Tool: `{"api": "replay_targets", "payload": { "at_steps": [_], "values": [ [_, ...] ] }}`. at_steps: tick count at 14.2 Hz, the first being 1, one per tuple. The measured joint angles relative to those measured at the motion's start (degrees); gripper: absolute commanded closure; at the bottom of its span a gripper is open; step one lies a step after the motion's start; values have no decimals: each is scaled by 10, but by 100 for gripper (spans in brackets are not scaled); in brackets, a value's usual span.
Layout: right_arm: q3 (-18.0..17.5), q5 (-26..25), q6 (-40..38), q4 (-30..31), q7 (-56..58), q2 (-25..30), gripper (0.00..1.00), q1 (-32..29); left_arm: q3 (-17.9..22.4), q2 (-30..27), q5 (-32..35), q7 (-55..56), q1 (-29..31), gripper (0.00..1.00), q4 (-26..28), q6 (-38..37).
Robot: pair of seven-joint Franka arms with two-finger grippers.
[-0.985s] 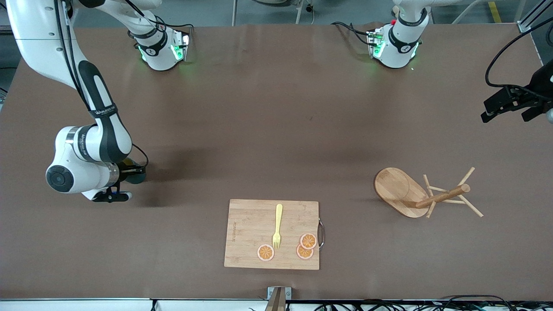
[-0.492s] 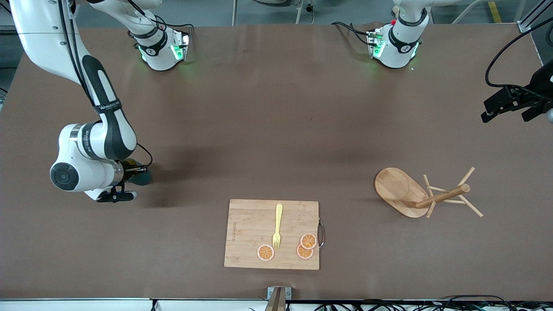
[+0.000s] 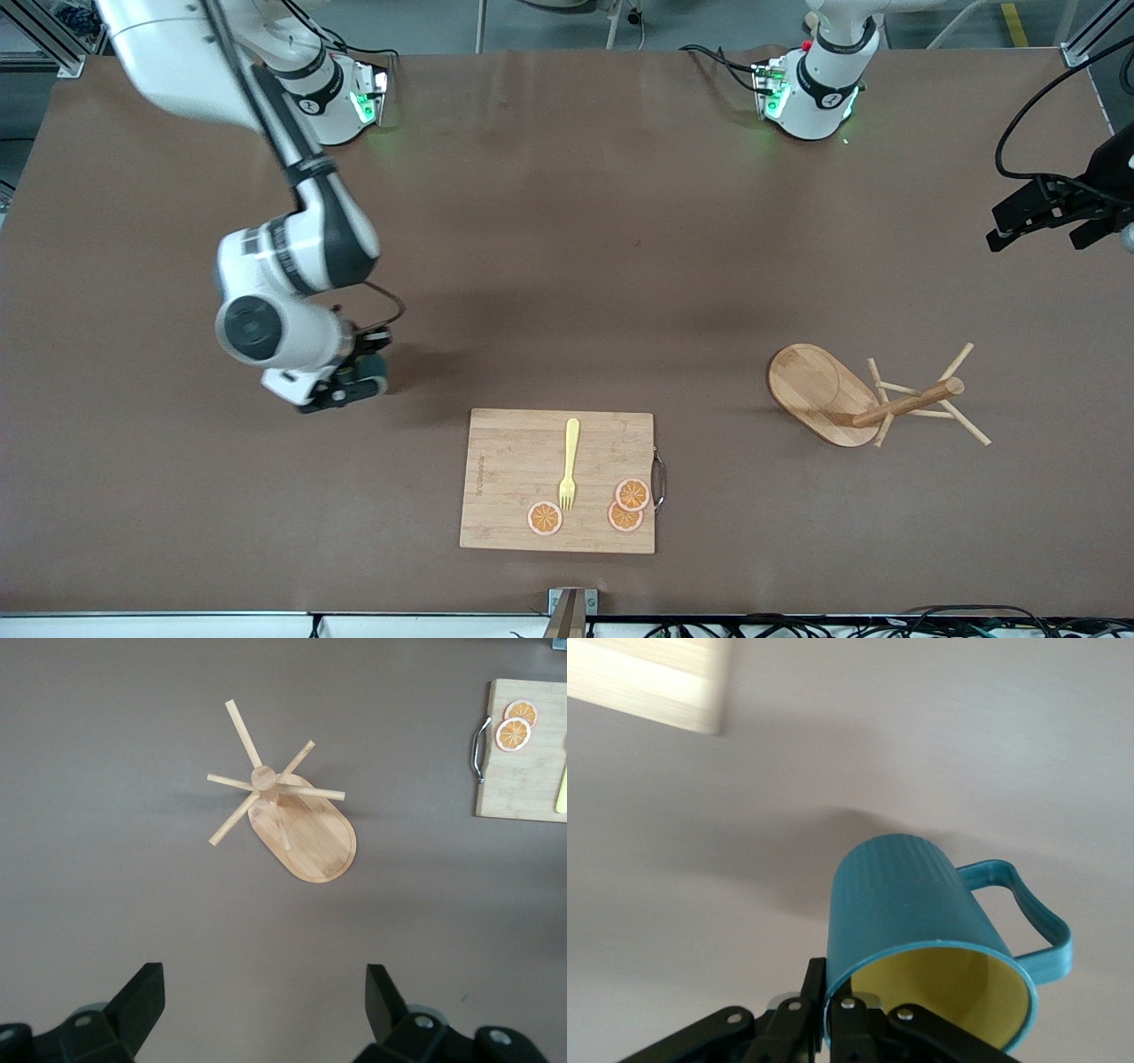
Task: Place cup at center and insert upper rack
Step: 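Close the right gripper on the teal mug, then carry the mug to the table center and set it down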
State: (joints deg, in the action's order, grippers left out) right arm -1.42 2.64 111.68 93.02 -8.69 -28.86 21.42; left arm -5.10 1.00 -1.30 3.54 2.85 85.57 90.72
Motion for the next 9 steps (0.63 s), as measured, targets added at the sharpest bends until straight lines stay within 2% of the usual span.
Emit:
{"api": "replay_targets", "payload": {
  "at_steps": [4,9],
  "values": [
    [-2,4,7,-82,-178,-59,99,131,0,0,0,0,0,0,0,0],
    [-2,43,87,-132,-321,-131,99,221,0,0,0,0,-1,0,0,0]
  ]
}}
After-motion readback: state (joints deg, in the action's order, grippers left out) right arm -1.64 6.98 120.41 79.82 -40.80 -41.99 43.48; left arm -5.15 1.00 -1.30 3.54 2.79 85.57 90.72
